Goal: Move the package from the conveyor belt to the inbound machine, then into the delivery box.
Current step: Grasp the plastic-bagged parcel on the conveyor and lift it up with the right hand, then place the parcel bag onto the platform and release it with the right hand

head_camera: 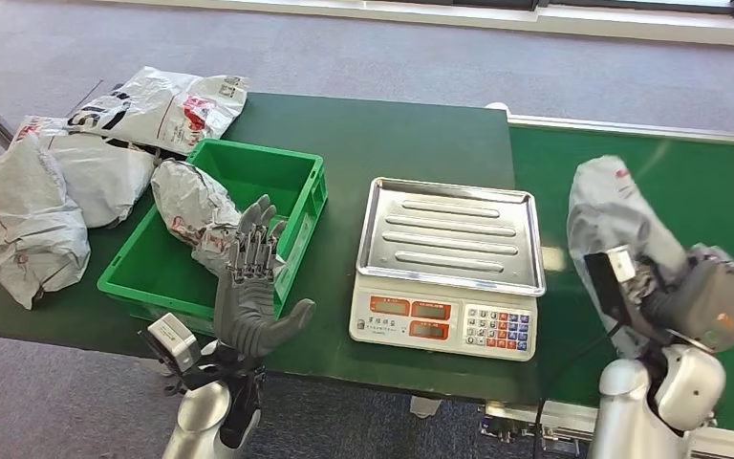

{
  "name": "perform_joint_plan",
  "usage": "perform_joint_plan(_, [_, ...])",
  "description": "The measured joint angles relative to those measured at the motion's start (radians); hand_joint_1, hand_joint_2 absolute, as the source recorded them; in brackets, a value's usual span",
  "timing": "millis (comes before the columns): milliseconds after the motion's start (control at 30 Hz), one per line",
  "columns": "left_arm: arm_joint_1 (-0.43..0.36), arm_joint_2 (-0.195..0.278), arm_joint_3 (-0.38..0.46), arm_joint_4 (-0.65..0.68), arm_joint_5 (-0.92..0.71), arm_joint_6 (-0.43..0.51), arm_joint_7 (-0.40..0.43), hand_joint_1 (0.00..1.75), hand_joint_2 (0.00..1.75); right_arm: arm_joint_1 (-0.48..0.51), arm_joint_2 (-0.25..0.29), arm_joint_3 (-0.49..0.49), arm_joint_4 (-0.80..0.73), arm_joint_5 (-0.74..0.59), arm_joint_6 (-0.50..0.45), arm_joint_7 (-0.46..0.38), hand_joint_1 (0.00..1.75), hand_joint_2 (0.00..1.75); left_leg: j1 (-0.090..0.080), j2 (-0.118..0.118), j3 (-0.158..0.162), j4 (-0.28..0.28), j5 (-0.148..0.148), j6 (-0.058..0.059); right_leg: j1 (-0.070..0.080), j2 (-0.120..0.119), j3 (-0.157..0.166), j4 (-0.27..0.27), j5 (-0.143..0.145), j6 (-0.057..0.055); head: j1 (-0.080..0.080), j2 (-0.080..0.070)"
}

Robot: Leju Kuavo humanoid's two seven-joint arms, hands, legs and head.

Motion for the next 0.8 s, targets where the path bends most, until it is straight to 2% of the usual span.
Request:
perform_joint_plan(100, [-0.001, 0.000, 0.000, 0.011, 0.002, 0.004, -0.002, 0.00, 1.75, 0.016, 0.028, 0.039, -0.195, -0.051, 0.000, -0.025, 1.75, 1.75, 0.000, 0.000, 0.000, 0.000, -0.002, -0.001, 0.000, 0.000, 0.001, 0.000, 0.000, 0.000, 0.000, 0.000])
perform_joint_plan(267, [-0.004, 0.000, -0.001, 0.021, 0.009, 0.007, -0.002, 0.00, 1.75, 0.028, 0.059, 0.035, -0.336, -0.112, 0.002, -0.115, 1.75, 1.75, 0.000, 0.002, 0.000, 0.000, -0.003, -0.001, -0.001, 0.001, 0.000, 0.000, -0.001, 0.000, 0.000, 0.000])
perform_joint_plan(800, [-0.006, 0.000, -0.004, 0.034, 0.011, 0.008, -0.002, 0.00, 1.75, 0.031, 0.082, 0.030, -0.381, -0.101, 0.004, -0.108, 1.75, 1.75, 0.000, 0.003, 0.000, 0.000, -0.002, -0.001, -0.001, 0.001, 0.000, 0.000, 0.000, 0.000, 0.000, 0.000])
